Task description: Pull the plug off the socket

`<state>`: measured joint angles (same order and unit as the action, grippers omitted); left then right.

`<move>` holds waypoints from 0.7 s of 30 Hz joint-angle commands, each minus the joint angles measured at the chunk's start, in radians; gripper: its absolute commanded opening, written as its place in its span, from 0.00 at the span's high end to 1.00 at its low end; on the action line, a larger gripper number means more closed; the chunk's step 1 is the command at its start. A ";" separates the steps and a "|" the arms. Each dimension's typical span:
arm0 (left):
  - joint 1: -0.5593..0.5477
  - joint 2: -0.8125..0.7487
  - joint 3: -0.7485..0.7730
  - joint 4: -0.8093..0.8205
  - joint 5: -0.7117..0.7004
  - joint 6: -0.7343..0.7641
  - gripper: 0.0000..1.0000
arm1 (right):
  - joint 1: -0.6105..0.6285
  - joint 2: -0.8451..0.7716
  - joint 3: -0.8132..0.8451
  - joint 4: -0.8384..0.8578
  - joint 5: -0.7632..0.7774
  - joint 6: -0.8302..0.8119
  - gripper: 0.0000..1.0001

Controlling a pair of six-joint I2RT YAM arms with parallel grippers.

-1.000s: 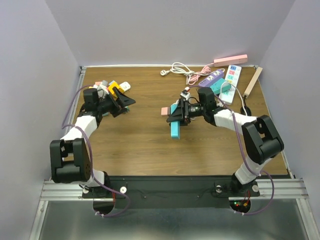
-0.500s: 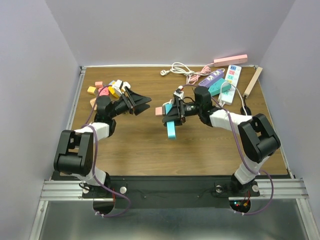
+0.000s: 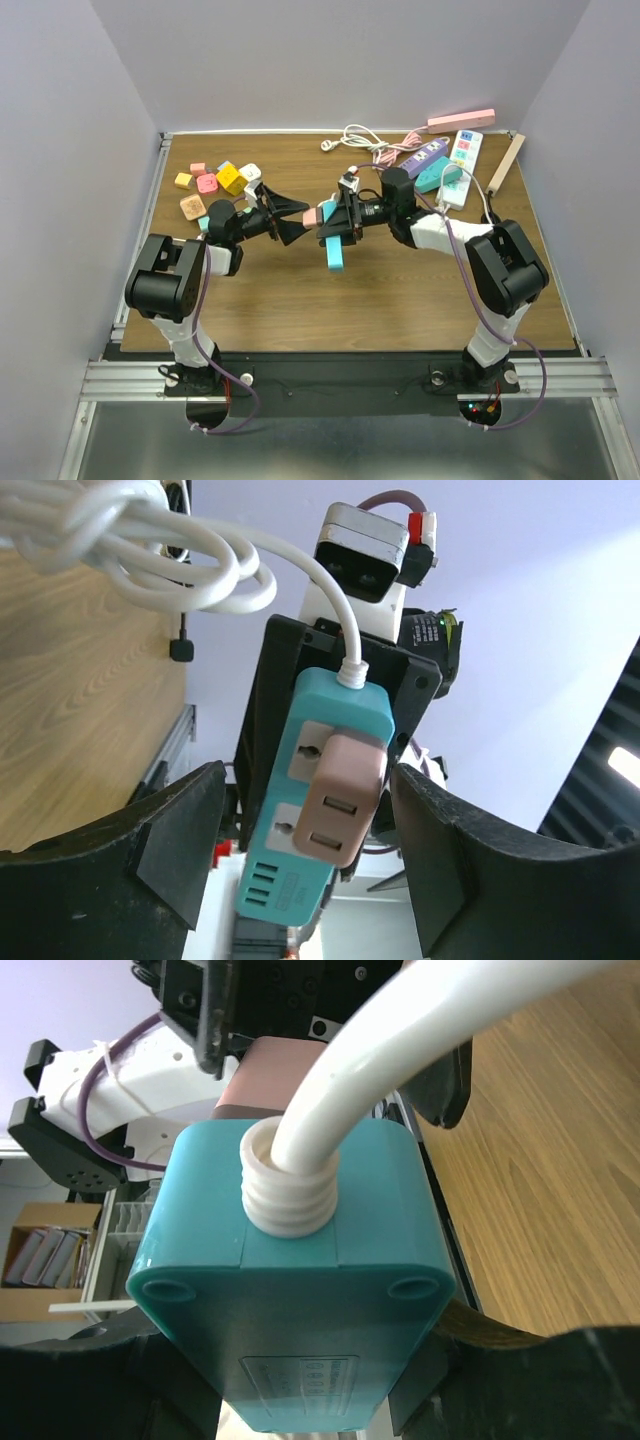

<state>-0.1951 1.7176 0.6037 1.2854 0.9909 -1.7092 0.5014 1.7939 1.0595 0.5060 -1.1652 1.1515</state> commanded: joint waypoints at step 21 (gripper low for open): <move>-0.012 -0.018 -0.024 0.799 -0.001 -0.178 0.26 | 0.035 0.061 0.085 0.135 -0.014 0.031 1.00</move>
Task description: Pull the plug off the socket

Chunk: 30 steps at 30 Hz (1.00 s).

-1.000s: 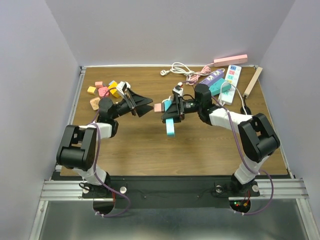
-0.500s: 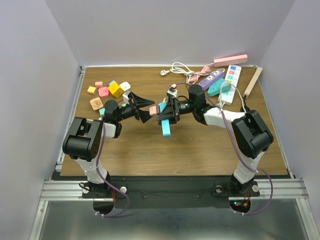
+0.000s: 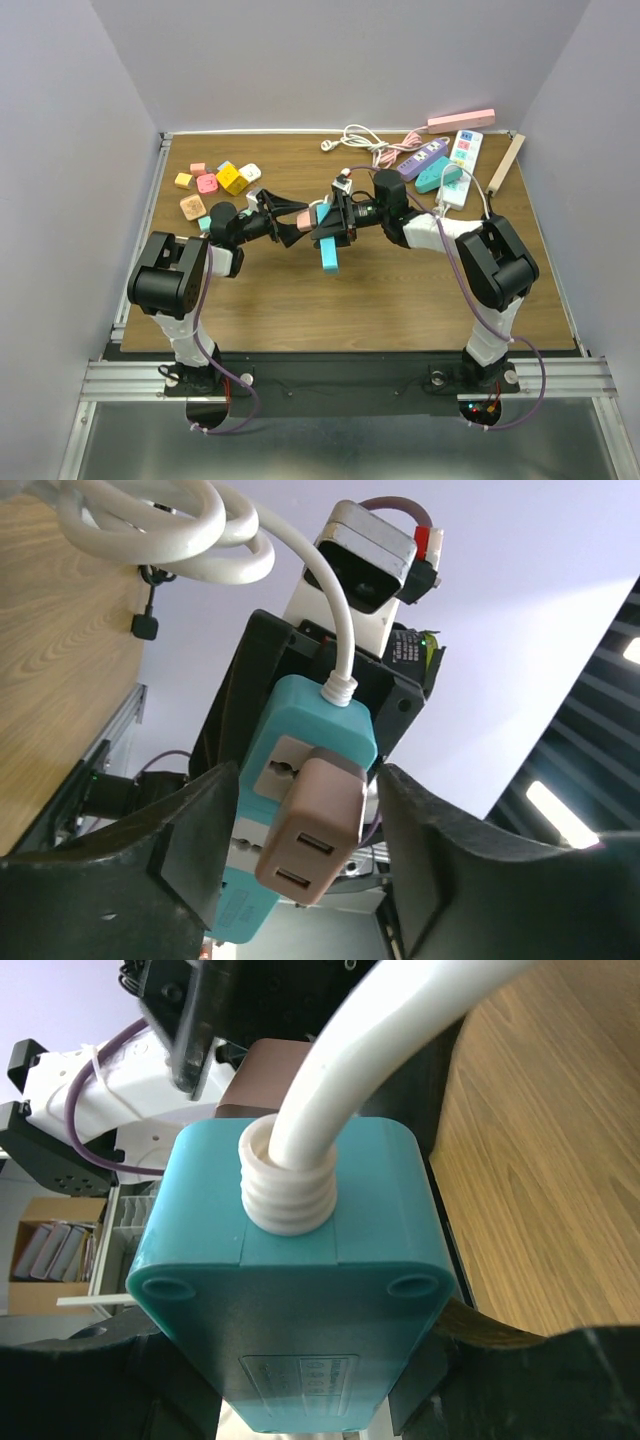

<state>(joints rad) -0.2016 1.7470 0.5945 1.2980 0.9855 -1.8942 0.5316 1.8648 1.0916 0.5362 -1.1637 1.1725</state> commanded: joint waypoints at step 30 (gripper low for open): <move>-0.032 -0.331 0.047 -0.103 0.088 0.836 0.34 | 0.007 -0.046 0.019 0.119 -0.073 0.019 1.00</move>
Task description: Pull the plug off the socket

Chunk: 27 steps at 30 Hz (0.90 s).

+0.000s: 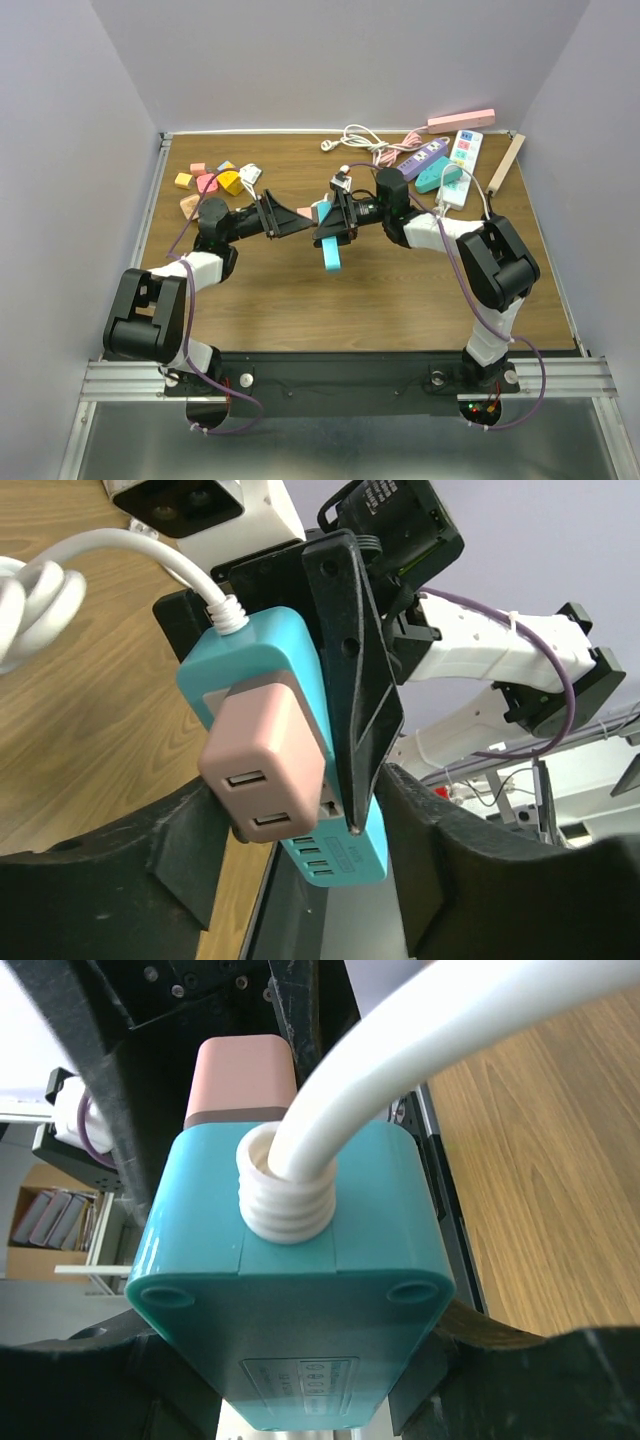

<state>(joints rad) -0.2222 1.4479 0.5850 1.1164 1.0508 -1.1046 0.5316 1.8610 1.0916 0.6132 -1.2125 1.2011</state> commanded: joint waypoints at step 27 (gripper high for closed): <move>-0.029 -0.044 0.073 0.080 -0.043 -0.023 0.37 | 0.039 -0.068 -0.033 0.040 -0.062 -0.063 1.00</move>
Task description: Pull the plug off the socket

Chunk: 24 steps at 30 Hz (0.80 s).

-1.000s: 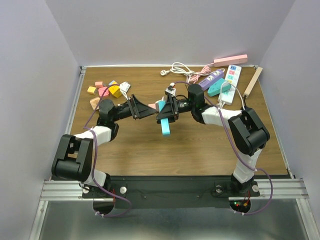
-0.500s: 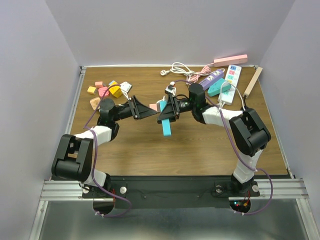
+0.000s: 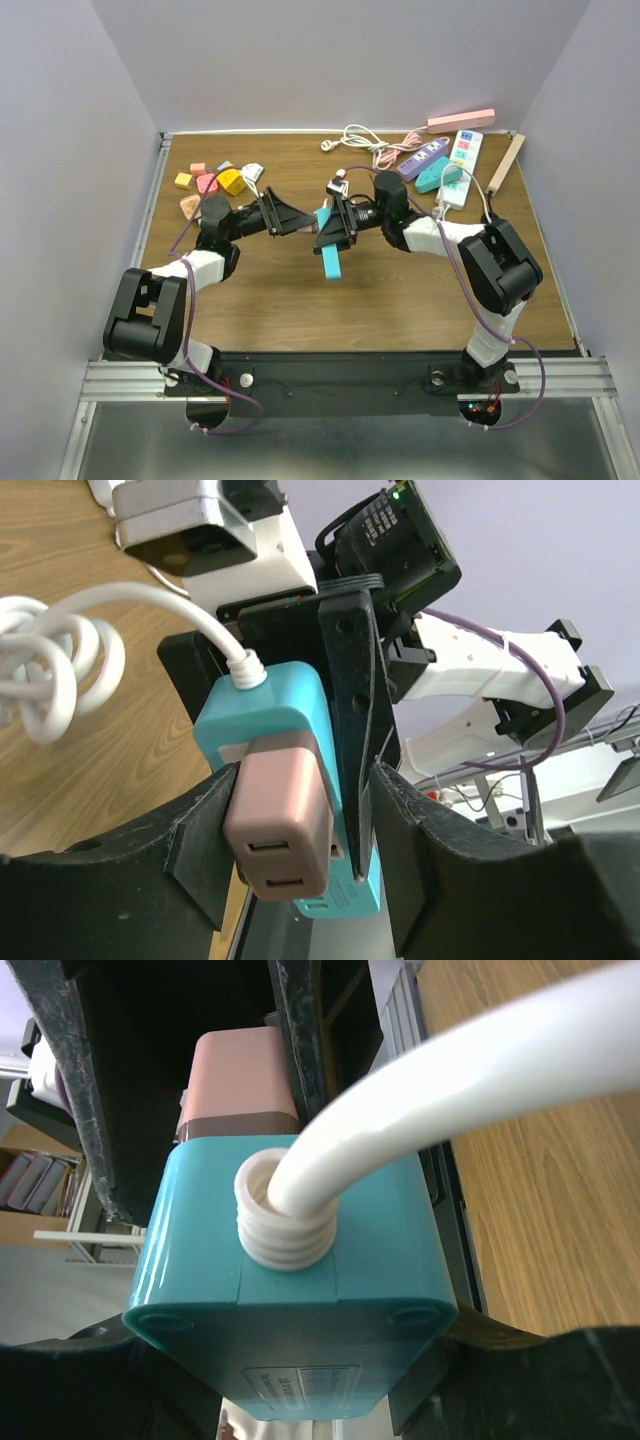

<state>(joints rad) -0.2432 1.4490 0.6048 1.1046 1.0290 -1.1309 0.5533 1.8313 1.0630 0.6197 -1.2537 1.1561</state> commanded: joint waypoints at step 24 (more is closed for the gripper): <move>0.327 -0.131 0.015 -0.014 0.111 0.040 1.00 | -0.110 -0.076 -0.070 0.034 0.033 -0.019 1.00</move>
<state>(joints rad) 0.0738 1.3685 0.6102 1.0557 1.1152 -1.1225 0.4988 1.8233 1.0016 0.6205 -1.2270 1.1339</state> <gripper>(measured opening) 0.412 0.577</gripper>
